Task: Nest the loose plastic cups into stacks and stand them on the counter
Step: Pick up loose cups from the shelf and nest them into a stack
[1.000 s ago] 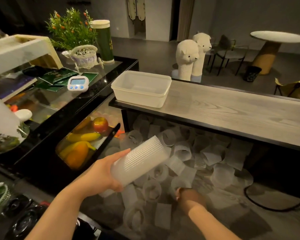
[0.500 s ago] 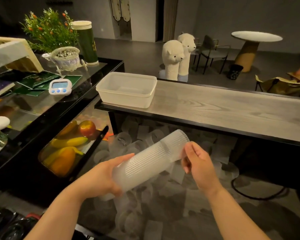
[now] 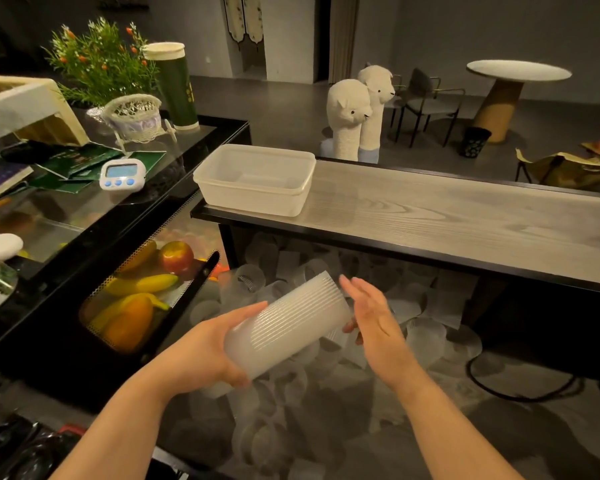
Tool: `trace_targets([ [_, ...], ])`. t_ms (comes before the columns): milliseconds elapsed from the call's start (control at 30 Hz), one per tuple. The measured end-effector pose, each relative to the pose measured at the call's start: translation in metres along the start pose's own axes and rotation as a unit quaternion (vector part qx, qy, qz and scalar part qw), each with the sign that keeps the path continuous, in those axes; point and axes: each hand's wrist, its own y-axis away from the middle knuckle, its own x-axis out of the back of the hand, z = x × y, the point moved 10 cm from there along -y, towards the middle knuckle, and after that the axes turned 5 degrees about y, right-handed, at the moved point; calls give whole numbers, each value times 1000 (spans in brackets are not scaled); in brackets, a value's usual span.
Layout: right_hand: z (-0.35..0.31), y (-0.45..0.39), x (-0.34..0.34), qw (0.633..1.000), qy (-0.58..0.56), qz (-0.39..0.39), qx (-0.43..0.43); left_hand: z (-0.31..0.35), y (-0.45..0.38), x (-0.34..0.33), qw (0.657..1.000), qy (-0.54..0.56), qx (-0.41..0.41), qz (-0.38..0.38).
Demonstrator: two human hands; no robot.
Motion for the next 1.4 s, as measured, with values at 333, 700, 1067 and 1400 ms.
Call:
trace_targets([
  [333, 159, 102, -142, 764, 453, -445, -111, -26, 0, 15, 998, 9, 27, 50],
  [700, 148, 30, -24, 968, 38, 0, -246, -29, 6, 16, 999, 24, 25, 41],
  [1067, -18, -35, 46, 991, 1, -128, -25, -3, 1, 1, 999, 1, 5, -32],
  [1400, -18, -44, -23, 944, 180, -272, -43, 17, -9, -12, 998, -23, -14, -58],
])
